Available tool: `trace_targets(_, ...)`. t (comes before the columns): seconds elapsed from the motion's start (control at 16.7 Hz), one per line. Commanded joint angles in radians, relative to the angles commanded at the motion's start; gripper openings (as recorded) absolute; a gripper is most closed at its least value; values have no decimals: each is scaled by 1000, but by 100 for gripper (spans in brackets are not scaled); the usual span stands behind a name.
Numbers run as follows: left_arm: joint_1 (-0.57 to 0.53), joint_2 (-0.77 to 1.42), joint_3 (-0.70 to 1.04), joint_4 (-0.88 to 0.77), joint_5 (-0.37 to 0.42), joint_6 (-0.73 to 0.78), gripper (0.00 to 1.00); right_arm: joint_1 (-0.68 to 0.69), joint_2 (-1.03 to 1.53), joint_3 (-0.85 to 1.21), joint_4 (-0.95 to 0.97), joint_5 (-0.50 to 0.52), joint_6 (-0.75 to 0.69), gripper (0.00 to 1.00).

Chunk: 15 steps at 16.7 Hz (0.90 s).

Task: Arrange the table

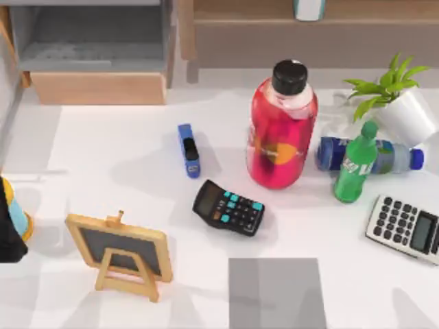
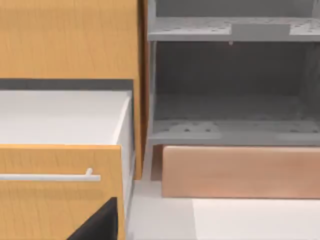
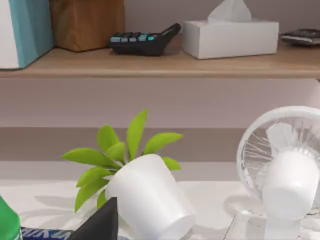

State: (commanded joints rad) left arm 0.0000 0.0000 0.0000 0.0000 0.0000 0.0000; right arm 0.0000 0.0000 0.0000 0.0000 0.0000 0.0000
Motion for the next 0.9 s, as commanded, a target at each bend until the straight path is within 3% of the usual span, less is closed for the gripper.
trace_targets(0.42,13,140,126,-88,7,22,100,0,0,0,0,0,0,100)
trace_targets(0.9,112,757,705,-433,12,96,100,0,0,0,0,0,0,100)
